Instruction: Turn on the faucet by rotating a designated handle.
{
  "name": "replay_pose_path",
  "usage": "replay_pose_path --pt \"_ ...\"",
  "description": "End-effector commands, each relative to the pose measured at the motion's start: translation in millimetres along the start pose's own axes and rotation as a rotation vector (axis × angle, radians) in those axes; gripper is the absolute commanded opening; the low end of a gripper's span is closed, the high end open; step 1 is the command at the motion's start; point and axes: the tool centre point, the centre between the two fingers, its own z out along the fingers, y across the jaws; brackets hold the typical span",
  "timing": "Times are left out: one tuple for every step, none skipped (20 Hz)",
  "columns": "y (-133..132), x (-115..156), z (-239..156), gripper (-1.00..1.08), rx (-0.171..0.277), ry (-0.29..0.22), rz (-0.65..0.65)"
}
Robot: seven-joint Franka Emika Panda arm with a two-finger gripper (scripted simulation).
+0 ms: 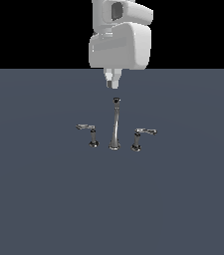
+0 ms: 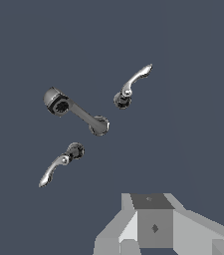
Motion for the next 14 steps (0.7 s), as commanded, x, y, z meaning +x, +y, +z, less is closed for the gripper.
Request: replay_pose_path --pt "-5.6 15.3 16.2 -1.00 0.002 0.002 0.072" --pt "-7.5 21.6 22.7 -1.00 0.002 0.003 0.101" --pt "-9.2 28.1 29.2 -1.00 0.002 0.004 0.130" --pt "-10.7 34.8 35.8 -1.00 0.002 0.005 0.160" --pt "-12.0 41.6 42.5 -1.00 0.003 0.006 0.190" --pt "-13.2 48.6 49.3 -1.00 0.003 0.007 0.221" --pt "-14.1 55.8 56.2 -1.00 0.003 0.008 0.252" --pt "-14.9 63.1 63.2 -1.00 0.003 0.009 0.284" --pt "-15.4 70.8 70.4 -1.00 0.004 0.010 0.317" --pt "-15.6 78.5 77.6 -1.00 0.004 0.011 0.350" --pt "-15.6 86.3 84.9 -1.00 0.004 0.012 0.383" --pt "-15.3 93.9 91.8 -1.00 0.004 0.013 0.415" --pt "-14.8 101.2 98.6 -1.00 0.005 0.014 0.447" --pt "-14.1 108.3 105.1 -1.00 0.005 0.015 0.477"
